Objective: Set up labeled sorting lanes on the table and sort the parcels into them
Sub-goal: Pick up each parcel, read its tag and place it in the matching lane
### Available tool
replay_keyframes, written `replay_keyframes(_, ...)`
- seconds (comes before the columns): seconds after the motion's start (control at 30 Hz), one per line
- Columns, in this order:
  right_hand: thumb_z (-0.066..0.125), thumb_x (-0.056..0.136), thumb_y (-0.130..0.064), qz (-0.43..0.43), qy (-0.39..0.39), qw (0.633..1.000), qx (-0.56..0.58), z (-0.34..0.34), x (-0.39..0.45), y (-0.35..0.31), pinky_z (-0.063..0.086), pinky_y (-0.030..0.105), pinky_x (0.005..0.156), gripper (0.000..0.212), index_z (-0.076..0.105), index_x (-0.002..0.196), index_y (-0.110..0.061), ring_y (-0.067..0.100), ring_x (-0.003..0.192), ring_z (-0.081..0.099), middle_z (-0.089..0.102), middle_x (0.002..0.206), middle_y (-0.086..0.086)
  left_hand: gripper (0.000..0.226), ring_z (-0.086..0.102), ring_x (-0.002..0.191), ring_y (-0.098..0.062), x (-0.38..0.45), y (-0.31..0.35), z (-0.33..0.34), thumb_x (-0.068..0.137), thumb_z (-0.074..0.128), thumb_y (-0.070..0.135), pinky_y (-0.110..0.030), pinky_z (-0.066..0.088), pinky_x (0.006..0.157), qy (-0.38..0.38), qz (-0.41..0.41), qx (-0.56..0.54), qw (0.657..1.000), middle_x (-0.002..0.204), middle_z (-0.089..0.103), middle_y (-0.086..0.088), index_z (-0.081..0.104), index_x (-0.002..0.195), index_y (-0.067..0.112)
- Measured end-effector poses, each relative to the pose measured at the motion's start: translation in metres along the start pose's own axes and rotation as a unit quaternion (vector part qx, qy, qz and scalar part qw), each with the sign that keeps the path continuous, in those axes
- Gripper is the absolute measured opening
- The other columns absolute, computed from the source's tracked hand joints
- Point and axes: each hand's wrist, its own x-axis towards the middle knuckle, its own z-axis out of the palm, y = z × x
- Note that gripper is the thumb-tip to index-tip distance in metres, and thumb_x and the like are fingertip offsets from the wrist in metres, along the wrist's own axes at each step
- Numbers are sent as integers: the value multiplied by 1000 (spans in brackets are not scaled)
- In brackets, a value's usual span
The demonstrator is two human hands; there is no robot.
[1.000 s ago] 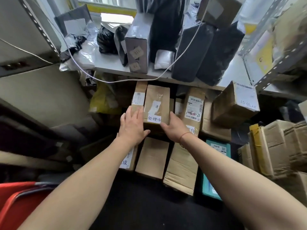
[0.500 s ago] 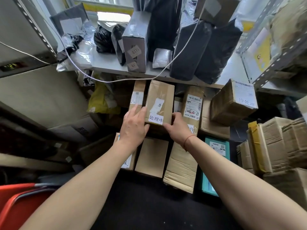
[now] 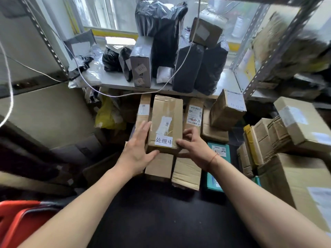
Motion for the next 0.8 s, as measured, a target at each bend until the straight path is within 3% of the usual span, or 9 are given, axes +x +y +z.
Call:
replay_keyframes(0.1, 71, 98, -14, -5, -13, 1000, 4, 2, -31, 4, 64, 48, 84, 46, 43, 133, -25, 28, 118, 70, 60, 136, 10, 96, 56, 137, -14, -21, 6, -10, 87, 85, 24, -42, 46, 119, -42, -20, -56, 997, 153, 55, 4, 28, 163, 38)
replay_keyframes(0.33, 70, 97, -16, -22, 22, 999, -37, -3, -96, 11, 63, 56, 89, 51, 46, 130, -47, 24, 120, 68, 60, 134, 2, 96, 56, 130, -4, -70, 43, -9, 88, 85, 19, -33, 45, 117, -56, 0, -81, 995, 143, 56, 17, 29, 165, 31)
replay_keyframes(0.47, 68, 97, -14, -20, 44, 996, -81, -18, -136, 1, 65, 51, 84, 60, 39, 145, -36, 22, 113, 71, 61, 132, 2, 87, 53, 125, 7, -92, 77, -9, 93, 80, 27, -28, 44, 114, -78, 15, -103, 991, 136, 55, 25, 30, 163, 34)
replay_keyframes(0.57, 62, 98, -10, -10, 49, 993, -109, -35, -166, -10, 64, 49, 89, 63, 35, 152, -30, 22, 111, 71, 62, 123, -4, 76, 56, 112, 21, -108, 104, -1, 96, 74, 29, -30, 48, 113, -88, 13, -120, 989, 127, 54, 38, 34, 160, 38)
replay_keyframes(0.63, 60, 100, -14, -11, 54, 987, -151, -49, -186, -15, 61, 43, 97, 62, 33, 154, -30, 18, 113, 70, 64, 122, -8, 75, 59, 117, 14, -118, 119, 10, 97, 74, 29, -37, 49, 113, -90, 18, -114, 989, 127, 56, 39, 34, 156, 51)
replay_keyframes(0.7, 60, 101, -20, -30, 55, 976, -210, -64, -206, -14, 55, 34, 104, 63, 32, 157, -28, 17, 118, 65, 63, 137, -2, 74, 62, 125, 0, -127, 132, 25, 96, 75, 28, -43, 49, 115, -91, 8, -120, 989, 134, 60, 31, 34, 148, 63)
replay_keyframes(0.8, 61, 101, -24, -43, 27, 972, -230, -88, -232, -8, 49, 23, 90, 68, 29, 160, -30, 13, 114, 58, 59, 145, -1, 74, 60, 132, -4, -142, 156, 47, 89, 75, 40, -43, 48, 116, -72, -13, -115, 991, 142, 61, 26, 39, 151, 57)
